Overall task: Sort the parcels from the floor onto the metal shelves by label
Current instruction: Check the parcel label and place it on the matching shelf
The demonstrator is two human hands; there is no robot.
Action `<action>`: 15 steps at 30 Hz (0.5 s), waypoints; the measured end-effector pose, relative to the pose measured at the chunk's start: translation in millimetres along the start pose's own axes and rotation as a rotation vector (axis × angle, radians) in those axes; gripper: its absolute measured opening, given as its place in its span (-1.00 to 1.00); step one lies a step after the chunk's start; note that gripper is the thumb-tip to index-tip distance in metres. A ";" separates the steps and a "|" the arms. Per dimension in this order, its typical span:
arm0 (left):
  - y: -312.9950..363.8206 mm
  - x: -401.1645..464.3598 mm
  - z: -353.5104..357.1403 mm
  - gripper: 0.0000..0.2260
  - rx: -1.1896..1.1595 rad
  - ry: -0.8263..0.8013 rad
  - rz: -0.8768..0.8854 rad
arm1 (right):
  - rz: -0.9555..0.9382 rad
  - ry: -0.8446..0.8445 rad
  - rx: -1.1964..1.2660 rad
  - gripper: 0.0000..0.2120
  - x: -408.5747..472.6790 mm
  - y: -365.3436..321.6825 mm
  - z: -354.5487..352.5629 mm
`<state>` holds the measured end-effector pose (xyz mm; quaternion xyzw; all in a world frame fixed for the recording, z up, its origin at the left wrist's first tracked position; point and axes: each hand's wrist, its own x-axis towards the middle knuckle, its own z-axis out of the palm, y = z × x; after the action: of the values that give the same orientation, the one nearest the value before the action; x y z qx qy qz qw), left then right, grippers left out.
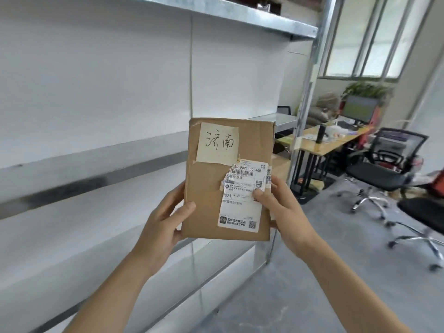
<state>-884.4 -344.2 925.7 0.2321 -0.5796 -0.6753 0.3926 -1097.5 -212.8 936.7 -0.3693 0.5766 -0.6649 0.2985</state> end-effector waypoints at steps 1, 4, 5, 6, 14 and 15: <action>-7.1 14.1 21.6 -0.60 -0.011 -0.026 -0.011 | -0.001 0.018 -0.001 -0.57 7.6 -0.5 -23.8; -23.1 50.8 78.4 -0.61 -0.024 -0.091 -0.047 | -0.003 0.067 -0.001 -0.59 28.0 -1.3 -84.0; -27.7 61.5 94.0 -0.61 -0.018 -0.106 -0.056 | 0.001 0.087 -0.007 -0.58 34.3 -0.8 -100.8; -32.2 72.2 107.8 -0.61 -0.014 -0.117 -0.065 | 0.003 0.106 -0.017 -0.56 40.3 0.0 -116.0; -59.7 167.1 184.5 -0.59 0.062 -0.298 -0.140 | -0.012 0.252 -0.142 -0.51 97.3 4.8 -199.3; -62.6 180.3 190.4 -0.58 0.087 -0.315 -0.141 | -0.012 0.264 -0.148 -0.55 105.5 4.7 -207.1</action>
<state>-1152.3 -372.6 932.8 0.1803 -0.6448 -0.7036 0.2383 -1328.5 -187.2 934.7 -0.3031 0.6560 -0.6652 0.1879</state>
